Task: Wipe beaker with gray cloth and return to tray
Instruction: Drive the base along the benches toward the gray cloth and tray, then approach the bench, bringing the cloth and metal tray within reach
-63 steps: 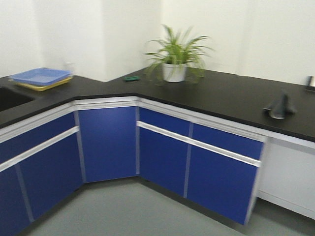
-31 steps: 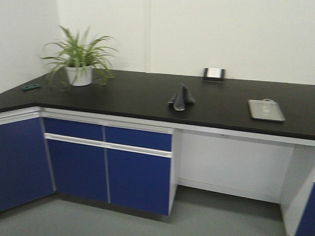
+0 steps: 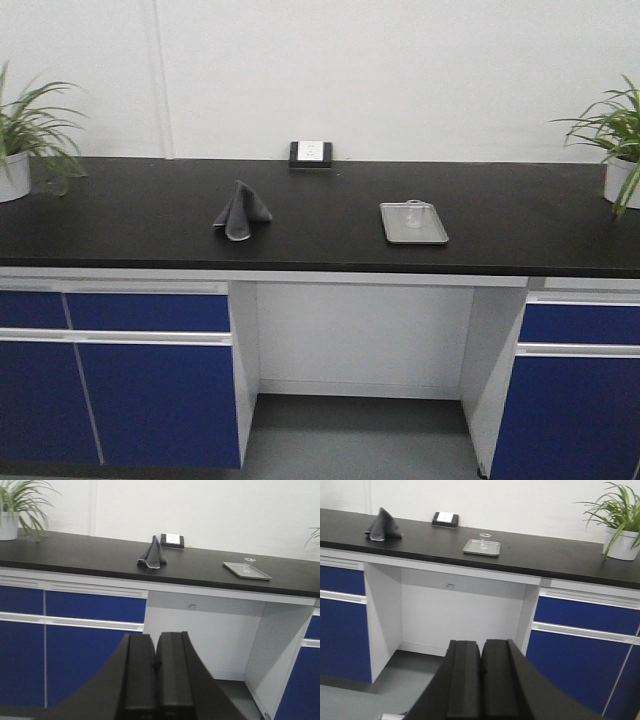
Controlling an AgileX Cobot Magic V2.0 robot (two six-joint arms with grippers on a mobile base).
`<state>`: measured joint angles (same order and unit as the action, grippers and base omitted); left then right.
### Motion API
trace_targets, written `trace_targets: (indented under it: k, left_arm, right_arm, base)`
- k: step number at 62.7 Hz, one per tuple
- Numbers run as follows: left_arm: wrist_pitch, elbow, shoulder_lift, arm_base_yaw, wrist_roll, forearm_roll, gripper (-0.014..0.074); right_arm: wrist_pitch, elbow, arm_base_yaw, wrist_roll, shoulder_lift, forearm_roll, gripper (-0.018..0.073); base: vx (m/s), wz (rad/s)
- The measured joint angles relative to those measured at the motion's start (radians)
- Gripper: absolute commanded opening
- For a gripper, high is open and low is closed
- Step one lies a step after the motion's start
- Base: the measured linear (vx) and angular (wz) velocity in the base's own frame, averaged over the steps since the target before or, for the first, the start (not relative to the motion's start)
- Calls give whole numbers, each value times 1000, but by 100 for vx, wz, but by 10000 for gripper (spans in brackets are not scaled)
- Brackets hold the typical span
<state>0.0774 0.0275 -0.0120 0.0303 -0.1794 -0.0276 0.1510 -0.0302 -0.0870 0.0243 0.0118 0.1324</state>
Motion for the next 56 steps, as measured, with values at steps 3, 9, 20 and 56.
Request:
trace_targets:
  k: [3, 9, 20, 56]
  left_arm:
    - [0, 0, 0, 0, 0, 0, -6]
    - [0, 0, 0, 0, 0, 0, -6]
    - [0, 0, 0, 0, 0, 0, -6]
    - [0, 0, 0, 0, 0, 0, -6]
  right_arm:
    - [0, 0, 0, 0, 0, 0, -11]
    - [0, 0, 0, 0, 0, 0, -11]
    - [0, 0, 0, 0, 0, 0, -11]
    - [0, 0, 0, 0, 0, 0, -11]
  base:
    - [22, -20]
    - [24, -14]
    - [29, -7]
    - [38, -3]
